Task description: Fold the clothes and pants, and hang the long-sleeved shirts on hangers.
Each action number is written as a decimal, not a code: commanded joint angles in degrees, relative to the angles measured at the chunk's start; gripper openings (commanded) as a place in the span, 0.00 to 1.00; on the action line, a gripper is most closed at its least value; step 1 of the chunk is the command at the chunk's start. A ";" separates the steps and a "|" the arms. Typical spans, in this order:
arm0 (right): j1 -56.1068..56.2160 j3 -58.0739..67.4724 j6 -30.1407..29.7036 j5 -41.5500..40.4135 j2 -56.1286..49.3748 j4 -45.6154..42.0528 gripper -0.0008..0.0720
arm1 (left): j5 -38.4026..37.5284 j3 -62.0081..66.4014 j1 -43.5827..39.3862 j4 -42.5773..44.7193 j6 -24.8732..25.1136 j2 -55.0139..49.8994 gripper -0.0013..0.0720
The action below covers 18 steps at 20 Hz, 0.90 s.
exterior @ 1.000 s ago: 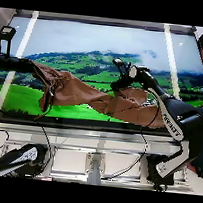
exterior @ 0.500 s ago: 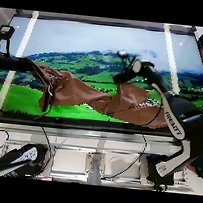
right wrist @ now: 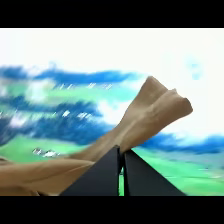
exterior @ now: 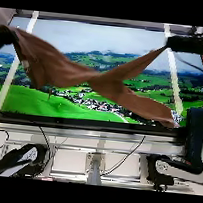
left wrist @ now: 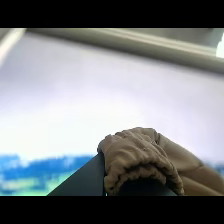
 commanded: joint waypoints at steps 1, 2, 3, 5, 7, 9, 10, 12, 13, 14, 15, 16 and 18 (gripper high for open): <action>-8.35 0.28 -0.70 0.50 9.14 -4.15 0.03 | 12.41 0.07 0.07 0.20 -2.23 1.40 0.06; -10.86 0.28 -0.68 0.66 10.73 -4.35 0.03 | 12.07 0.04 0.07 0.20 -2.23 1.38 0.06; -13.33 0.28 -0.68 0.66 11.93 -4.61 0.03 | 11.41 0.04 0.07 0.22 -2.23 1.33 0.06; -18.08 0.28 -0.68 0.63 13.11 -5.22 0.03 | 10.03 0.04 0.33 0.42 -2.21 1.36 0.06; -22.80 0.28 -0.42 1.01 13.25 -5.22 0.03 | 7.39 0.04 1.55 0.42 -2.21 1.36 0.06; -26.51 0.26 -0.20 1.88 13.25 -5.16 0.03 | 2.64 0.04 3.43 0.39 -2.23 1.38 0.06; -27.89 0.15 -0.20 2.54 13.27 -5.16 0.03 | -0.85 0.04 4.55 0.42 -2.23 1.38 0.06; -28.79 0.15 -0.22 5.18 13.25 -4.72 0.03 | -10.97 0.04 6.16 0.39 -2.23 1.33 0.06; -28.70 0.15 -0.26 6.99 13.20 -3.54 0.03 | -17.27 0.04 6.47 0.50 -2.01 1.25 0.06; -28.61 -0.04 -0.50 9.33 13.09 -1.46 0.03 | -23.10 0.04 6.54 0.52 -2.01 0.96 0.06; -28.61 -0.66 -1.27 11.91 12.85 0.52 0.03 | -28.59 0.02 6.54 1.16 -2.01 0.48 0.06; -28.61 -1.81 -2.43 13.88 12.72 1.05 0.03 | -33.66 -0.02 6.54 3.17 -2.01 -0.22 0.06; -28.61 -6.69 -3.74 17.31 12.74 0.57 0.03 | -41.51 -0.02 6.56 8.31 -2.03 -2.49 0.06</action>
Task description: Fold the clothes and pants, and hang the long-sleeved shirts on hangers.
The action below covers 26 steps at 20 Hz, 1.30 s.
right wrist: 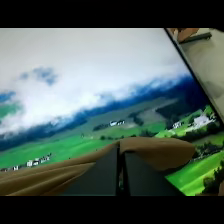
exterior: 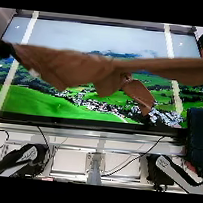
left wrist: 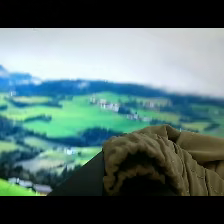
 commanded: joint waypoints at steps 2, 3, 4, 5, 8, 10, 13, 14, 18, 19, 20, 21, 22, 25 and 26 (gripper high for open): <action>-0.46 -10.54 -2.03 10.62 -0.09 1.55 0.03 | -21.73 -0.04 0.39 10.88 -0.02 -5.16 0.06; -0.46 -14.21 -2.80 12.79 -0.04 1.55 0.03 | -23.58 -0.04 0.39 11.93 0.00 -6.80 0.06; -0.46 -18.45 -4.52 14.58 0.13 1.53 0.03 | -24.65 -0.04 0.39 12.02 0.00 -8.33 0.06; -0.46 -22.71 -4.92 14.16 0.63 1.31 0.03 | -24.81 -0.04 0.39 11.98 -0.02 -9.75 0.06; -0.46 -37.24 -4.79 8.17 3.93 1.38 0.03 | -22.47 -0.04 0.33 11.80 0.00 -12.92 0.06; -0.46 -45.31 -4.79 3.96 6.69 1.57 0.03 | -19.08 -0.04 0.31 11.54 0.00 -13.99 0.06; -0.46 -50.47 -4.79 0.98 8.79 2.27 0.03 | -14.78 -0.02 0.31 10.69 0.04 -14.10 0.07; -0.46 -50.58 -4.79 0.98 8.87 2.43 0.03 | -14.34 -0.02 0.33 10.71 0.72 -14.10 0.18; -0.46 -50.58 -4.81 -0.52 8.87 4.85 0.03 | -19.65 -0.02 0.59 11.02 5.14 -14.05 0.97; -0.46 -50.58 -4.81 -0.52 8.87 5.25 0.03 | -22.40 -0.02 0.90 11.15 7.23 -13.86 0.93; -0.46 -50.58 -4.83 -0.52 8.87 5.25 0.03 | -25.73 -0.13 1.55 11.37 8.72 -13.18 0.74; -0.46 -50.58 -4.94 -0.70 8.87 5.20 0.03 | -28.02 -0.79 2.32 11.13 10.51 -11.91 0.60; -0.46 -50.58 -4.92 -1.20 8.87 5.20 0.03 | -28.89 -2.12 3.32 10.67 11.63 -9.44 0.58; -0.46 -50.58 -4.90 -4.15 8.87 5.25 0.03 | -25.64 -10.54 8.04 2.89 13.44 2.86 0.58; -0.46 -50.58 -4.90 -5.05 8.87 5.25 0.03 | -25.38 -14.78 9.97 -1.05 15.54 7.74 0.58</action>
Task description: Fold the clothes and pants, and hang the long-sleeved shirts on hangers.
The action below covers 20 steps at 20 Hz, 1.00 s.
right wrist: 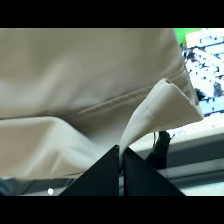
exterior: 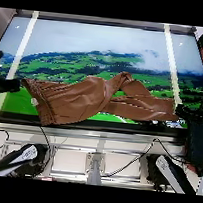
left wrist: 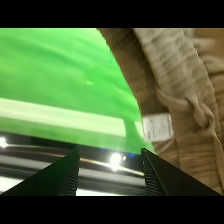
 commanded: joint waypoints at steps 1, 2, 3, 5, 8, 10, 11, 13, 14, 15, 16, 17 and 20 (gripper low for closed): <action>-0.02 -0.09 -0.02 -3.28 0.04 0.28 0.03 | 0.52 -11.76 5.31 -10.58 4.94 14.03 0.59; -0.02 -0.09 0.00 -4.02 0.04 0.31 0.03 | 0.63 -16.02 5.99 -11.85 4.94 17.38 0.70; -0.02 -0.09 0.00 -4.55 0.04 0.31 0.03 | 0.66 -20.59 5.99 -12.22 4.92 20.09 0.97; -0.02 -0.09 0.00 -5.07 0.04 0.31 0.03 | 0.11 -27.96 5.99 -12.39 3.32 22.23 0.98; -0.02 -0.09 0.00 -5.07 0.04 0.28 0.03 | -0.42 -34.49 5.99 -17.64 3.52 20.20 0.98; -0.02 -0.09 0.00 -4.92 0.04 0.31 0.03 | -0.33 -36.41 5.99 -20.61 4.83 17.64 0.98; -0.02 -0.09 0.02 -4.90 0.04 0.28 0.03 | 0.04 -36.46 5.99 -20.52 5.01 16.15 0.98; -0.02 -0.09 0.02 -4.90 0.04 0.31 0.03 | 1.92 -36.46 5.99 -20.61 5.44 13.03 0.98; -0.02 -0.09 0.02 -4.92 0.04 0.31 0.03 | 3.06 -36.46 5.99 -21.03 5.44 11.63 0.98; -0.02 -0.09 0.02 -4.90 0.04 0.28 0.03 | 4.00 -36.46 5.99 -22.32 5.84 10.05 0.98; -0.02 -0.09 0.02 -4.90 0.04 0.31 0.03 | 4.59 -36.50 5.97 -23.91 6.99 8.59 0.98; -0.02 -0.09 0.02 -4.90 0.04 0.31 0.03 | 5.03 -36.52 5.97 -25.46 8.13 7.08 0.97; -0.02 -0.09 0.11 -4.87 0.04 0.31 0.03 | 6.99 -36.52 5.92 -30.47 11.08 2.47 0.68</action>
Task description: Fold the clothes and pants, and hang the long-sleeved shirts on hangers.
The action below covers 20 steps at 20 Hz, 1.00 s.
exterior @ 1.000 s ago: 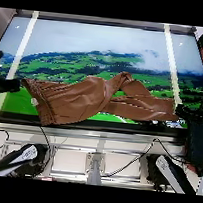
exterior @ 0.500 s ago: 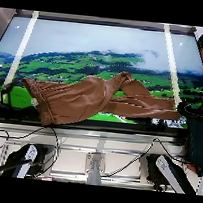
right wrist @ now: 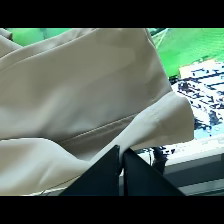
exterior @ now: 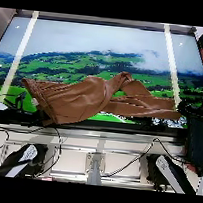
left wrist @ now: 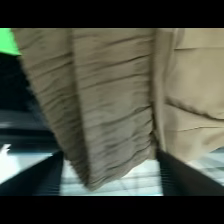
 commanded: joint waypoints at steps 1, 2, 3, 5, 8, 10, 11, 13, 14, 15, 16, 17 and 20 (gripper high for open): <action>-0.02 -0.02 0.11 0.11 0.02 0.02 0.03 | 3.04 -0.24 0.00 -6.19 3.50 -5.14 0.60; -0.02 -0.02 0.11 0.35 0.02 0.02 0.03 | 3.56 -0.24 0.00 -7.13 3.48 -5.86 0.53; -0.02 -0.02 0.11 0.68 0.02 0.02 0.03 | 3.74 -0.15 0.00 -7.72 3.50 -6.10 0.31; -0.02 -0.02 0.09 0.98 0.02 0.02 0.03 | 3.17 0.57 0.02 -9.88 4.02 -6.08 0.06; -0.02 -0.02 0.09 0.94 0.02 0.00 0.03 | -2.36 4.76 0.02 -20.02 9.90 -6.01 0.06; -0.02 -0.02 0.04 0.83 0.11 0.00 0.03 | -7.32 9.42 0.02 -32.35 13.53 -5.18 0.06; -0.02 0.02 -0.04 0.81 0.26 -0.02 0.03 | -9.27 11.74 0.04 -41.94 15.19 -4.15 0.06; -0.02 0.15 -0.04 0.79 0.90 0.00 0.03 | -10.56 15.41 0.09 -66.40 20.28 -1.92 0.06; -0.02 0.15 -0.04 0.87 1.27 -0.02 0.03 | -9.75 16.61 0.04 -78.62 24.24 -1.14 0.06; -0.02 0.15 -0.04 0.96 1.64 0.00 0.03 | -7.43 17.55 0.02 -90.18 28.15 -0.63 0.06; -0.02 0.15 -0.02 1.05 1.92 0.02 0.03 | -3.39 18.01 0.02 -98.75 30.75 -0.42 0.06; -0.02 0.15 -0.02 1.16 2.05 0.09 0.03 | 1.66 18.10 0.00 -102.97 32.63 -0.42 0.06; -0.02 0.15 -0.02 3.69 2.12 4.20 0.03 | 18.47 18.08 -1.27 -98.68 33.70 -1.20 0.06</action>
